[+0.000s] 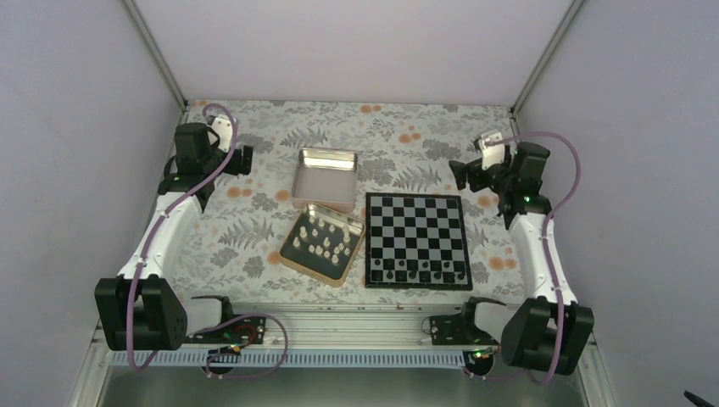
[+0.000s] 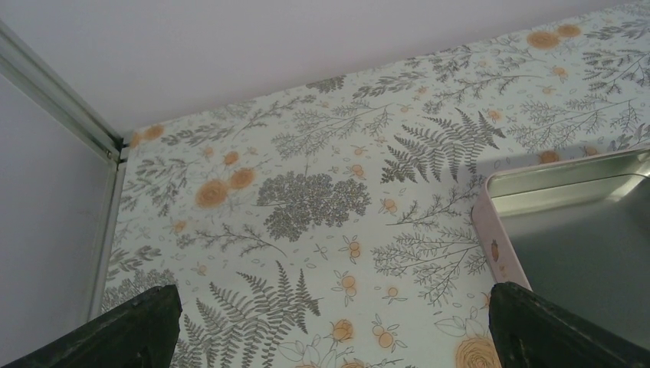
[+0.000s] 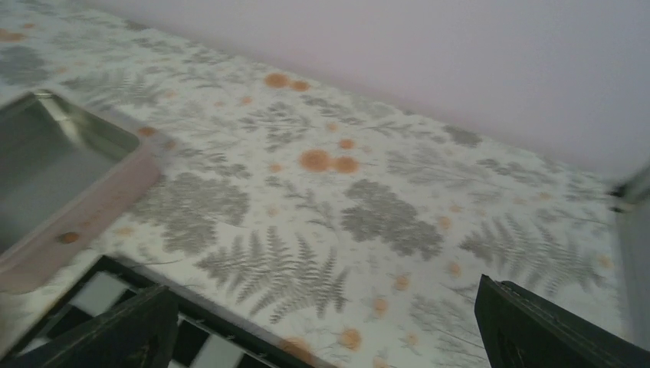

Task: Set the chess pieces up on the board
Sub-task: Pick up the chess piece from the storage box.

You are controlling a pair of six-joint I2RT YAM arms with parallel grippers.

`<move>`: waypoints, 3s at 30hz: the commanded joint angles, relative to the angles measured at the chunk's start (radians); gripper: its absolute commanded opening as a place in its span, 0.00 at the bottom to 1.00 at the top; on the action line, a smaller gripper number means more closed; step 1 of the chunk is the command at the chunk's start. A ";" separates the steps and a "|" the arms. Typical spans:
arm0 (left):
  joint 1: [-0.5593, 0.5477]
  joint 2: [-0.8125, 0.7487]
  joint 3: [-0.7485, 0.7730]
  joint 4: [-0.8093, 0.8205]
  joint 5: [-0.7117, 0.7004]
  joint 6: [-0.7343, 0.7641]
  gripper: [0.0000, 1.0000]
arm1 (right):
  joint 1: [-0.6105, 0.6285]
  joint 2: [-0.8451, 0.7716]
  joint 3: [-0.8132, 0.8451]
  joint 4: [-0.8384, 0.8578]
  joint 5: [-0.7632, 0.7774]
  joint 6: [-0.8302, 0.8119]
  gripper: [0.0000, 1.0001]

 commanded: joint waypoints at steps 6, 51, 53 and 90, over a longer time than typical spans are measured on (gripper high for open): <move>0.004 -0.002 0.004 -0.005 0.003 -0.002 1.00 | 0.332 0.126 0.394 -0.420 -0.222 -0.102 1.00; 0.009 0.025 -0.010 0.011 -0.028 0.022 1.00 | 0.952 0.653 0.372 -0.534 0.103 -0.265 0.58; 0.009 0.021 -0.009 0.011 -0.030 0.021 1.00 | 0.952 0.664 0.385 -0.531 0.102 -0.264 0.58; 0.008 0.015 -0.019 0.016 -0.013 0.026 1.00 | 0.955 0.784 0.469 -0.513 0.097 -0.268 0.31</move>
